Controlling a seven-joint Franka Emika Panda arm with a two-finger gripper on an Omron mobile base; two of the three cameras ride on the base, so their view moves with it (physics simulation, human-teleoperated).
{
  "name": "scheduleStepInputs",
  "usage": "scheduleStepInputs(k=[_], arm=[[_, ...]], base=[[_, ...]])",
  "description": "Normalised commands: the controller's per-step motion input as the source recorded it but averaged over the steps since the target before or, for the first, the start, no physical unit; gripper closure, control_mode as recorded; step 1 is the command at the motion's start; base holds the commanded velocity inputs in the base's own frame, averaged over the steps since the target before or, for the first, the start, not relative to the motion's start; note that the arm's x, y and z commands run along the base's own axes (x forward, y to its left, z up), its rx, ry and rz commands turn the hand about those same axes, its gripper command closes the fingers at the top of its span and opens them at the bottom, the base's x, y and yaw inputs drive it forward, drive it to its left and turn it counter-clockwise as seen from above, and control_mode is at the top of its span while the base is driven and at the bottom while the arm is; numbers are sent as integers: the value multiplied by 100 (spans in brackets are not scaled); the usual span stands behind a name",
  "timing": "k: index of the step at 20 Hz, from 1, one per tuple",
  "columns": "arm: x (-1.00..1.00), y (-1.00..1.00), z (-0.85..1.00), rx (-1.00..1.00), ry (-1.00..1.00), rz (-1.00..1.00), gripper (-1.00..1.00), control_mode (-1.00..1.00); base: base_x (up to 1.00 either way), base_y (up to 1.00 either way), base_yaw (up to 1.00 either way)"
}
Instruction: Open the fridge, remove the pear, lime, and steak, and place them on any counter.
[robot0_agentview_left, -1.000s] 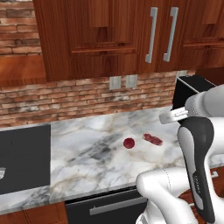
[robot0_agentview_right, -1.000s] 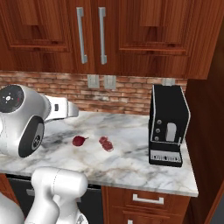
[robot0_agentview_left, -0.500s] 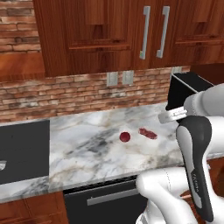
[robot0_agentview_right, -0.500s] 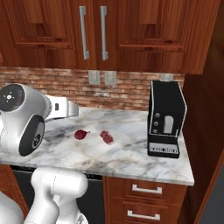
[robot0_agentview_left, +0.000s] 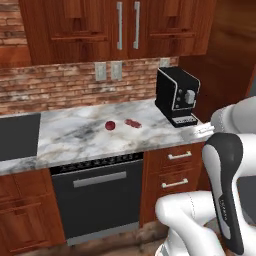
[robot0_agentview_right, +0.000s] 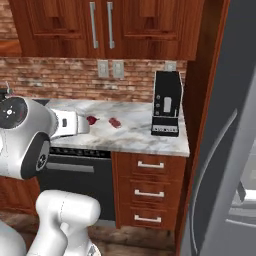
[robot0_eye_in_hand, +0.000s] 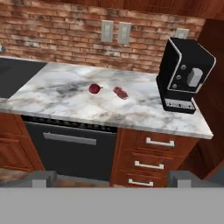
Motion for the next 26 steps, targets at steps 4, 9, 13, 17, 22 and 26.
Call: scheduleStepInputs(k=[4,9,13,17,22,26], arm=[[0,0,0,0,0,0,-100,100],[0,0,0,0,0,0,-100,100],[0,0,0,0,0,0,-100,100],[0,0,0,0,0,0,-100,100],[0,0,0,0,0,0,-100,100],[0,0,0,0,0,0,-100,100]], base=[[-100,-27,-1],[-94,-9,0],[24,-75,6],[57,-100,12],[9,-100,17],[-24,-100,13]])
